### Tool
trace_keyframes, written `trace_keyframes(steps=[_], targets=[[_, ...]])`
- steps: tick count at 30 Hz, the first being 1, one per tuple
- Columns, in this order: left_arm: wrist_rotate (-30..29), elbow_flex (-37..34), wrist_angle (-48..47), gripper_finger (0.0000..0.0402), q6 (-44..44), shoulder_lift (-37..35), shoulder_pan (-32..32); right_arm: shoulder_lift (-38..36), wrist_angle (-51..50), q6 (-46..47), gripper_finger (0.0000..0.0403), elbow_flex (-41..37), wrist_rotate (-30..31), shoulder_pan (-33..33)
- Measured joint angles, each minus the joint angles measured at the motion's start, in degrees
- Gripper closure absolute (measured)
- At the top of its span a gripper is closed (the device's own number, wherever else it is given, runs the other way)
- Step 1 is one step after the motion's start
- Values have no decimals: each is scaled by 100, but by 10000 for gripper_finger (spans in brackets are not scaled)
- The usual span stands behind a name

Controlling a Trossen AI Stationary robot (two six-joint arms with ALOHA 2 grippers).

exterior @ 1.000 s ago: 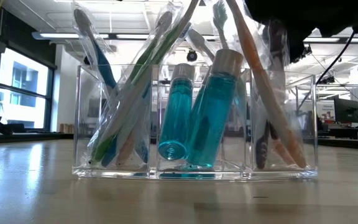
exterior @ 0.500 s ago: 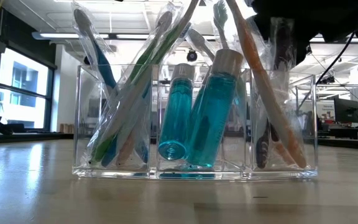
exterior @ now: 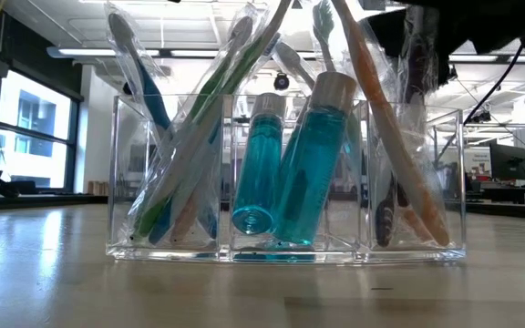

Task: Pick & Place toothbrushing station
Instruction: Put the purple toothbrush into the transparent organizer, then put the blue toothbrush into the transparent organizer

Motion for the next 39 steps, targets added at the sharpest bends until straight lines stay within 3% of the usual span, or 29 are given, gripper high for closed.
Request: trace_keyframes(steps=[7,20,33,39], targets=[[24,0,-2,158,0,0,-1,-243,-143,-237,234,0,-50,22],[42,0,-2,158,0,0,0,-399,-298,-467,134,0,-21,-26],[40,0,-34,158,2,0,-1,-1252,-291,-1260,132,2,-28,-22],[38,0,-44,158,2,0,0,-1693,-296,-1357,131,2,-361,-17]])
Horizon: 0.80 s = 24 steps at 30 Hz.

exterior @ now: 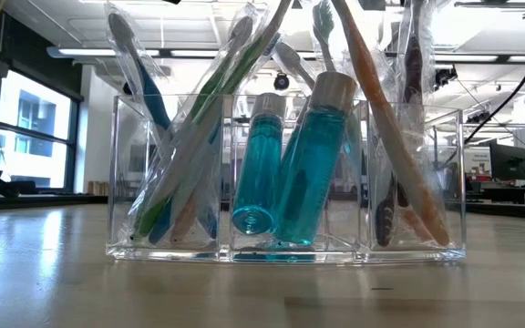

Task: Pick & Place toothbrushing station
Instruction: Put the blue toothbrush into the transparent organizer

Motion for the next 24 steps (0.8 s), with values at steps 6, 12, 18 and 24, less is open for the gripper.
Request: trace_keyframes(steps=[6,12,18,24], targets=[[0,0,5,158,-2,0,0,-445,-113,-446,132,0,-39,241],[-2,0,48,158,-17,0,0,-831,-222,-990,132,0,573,737],[0,0,-2,158,-20,-145,0,-1170,-479,-1224,133,2,1407,1260],[335,0,-839,158,-565,-757,87,-1223,-538,-1344,132,2,1884,1705]])
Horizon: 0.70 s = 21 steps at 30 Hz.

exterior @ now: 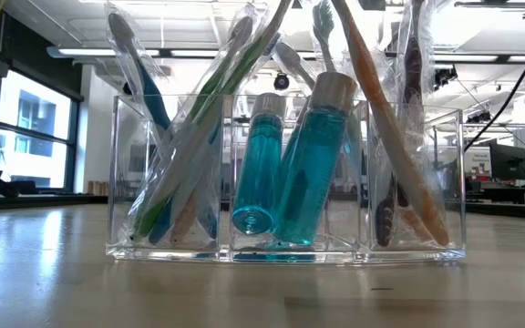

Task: Pick & Place toothbrushing station
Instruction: Put the blue toothbrush into the transparent organizer

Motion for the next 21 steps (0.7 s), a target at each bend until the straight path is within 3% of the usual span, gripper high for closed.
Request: trace_keyframes(steps=[5,9,16,21], targets=[[943,2,-1112,158,-913,-465,500,-5,-20,-7,132,0,392,195],[1383,2,-1767,158,-1064,-569,1115,-5,-24,8,132,0,434,249],[2283,2,-2768,158,-158,-600,2059,-5,-207,163,133,0,436,245],[2963,2,-2981,158,976,-543,2276,-5,-377,191,133,2,432,245]])
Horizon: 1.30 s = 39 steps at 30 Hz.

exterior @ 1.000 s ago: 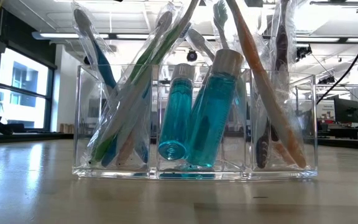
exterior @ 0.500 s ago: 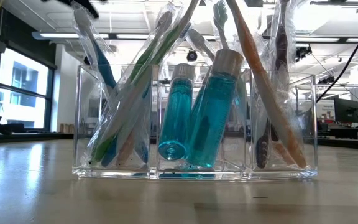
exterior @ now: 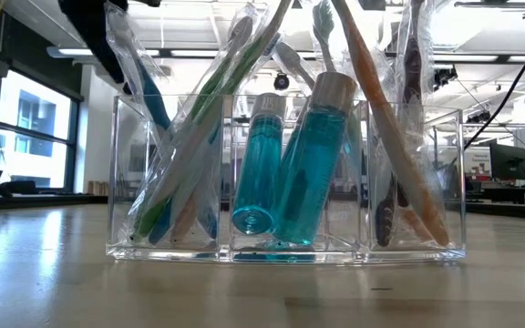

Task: Pick & Place toothbrushing station
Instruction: Put the blue toothbrush into the transparent organizer

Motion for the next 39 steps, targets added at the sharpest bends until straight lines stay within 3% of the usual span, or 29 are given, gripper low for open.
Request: trace_keyframes(steps=[8,21,39], targets=[[-259,0,-703,158,674,-2,0,1,-250,571,133,0,-48,0],[-361,-1,-656,158,2205,-2,3,2,-132,777,133,0,-46,0],[-35,0,-523,158,3404,0,41,4,-116,1354,133,0,-44,-2]])
